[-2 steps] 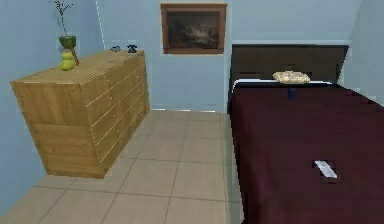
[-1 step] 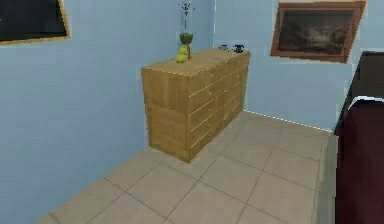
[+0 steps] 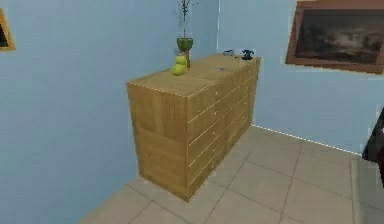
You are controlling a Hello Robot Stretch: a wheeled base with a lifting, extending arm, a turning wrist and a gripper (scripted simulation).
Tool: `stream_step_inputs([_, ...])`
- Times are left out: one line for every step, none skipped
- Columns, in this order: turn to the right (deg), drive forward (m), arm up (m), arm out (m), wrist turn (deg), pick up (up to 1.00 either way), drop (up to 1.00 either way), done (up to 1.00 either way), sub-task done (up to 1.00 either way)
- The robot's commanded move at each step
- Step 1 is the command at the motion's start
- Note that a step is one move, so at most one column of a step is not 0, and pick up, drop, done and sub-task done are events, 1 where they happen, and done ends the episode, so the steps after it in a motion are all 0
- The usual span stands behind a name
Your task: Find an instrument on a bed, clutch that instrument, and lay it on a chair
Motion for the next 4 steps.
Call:
stream_step_inputs([33.0,0.0,0.0,0.0,0.0,0.0,0.0,0.0,0.0])
stream_step_inputs([0.0,1.0,0.0,0.0,0.0,0.0,0.0,0.0,0.0])
stream_step_inputs([6.0,0.0,0.0,0.0,0.0,0.0,0.0,0.0,0.0])
stream_step_inputs([0.0,0.65,0.0,0.0,0.0,0.0,0.0,0.0,0.0])
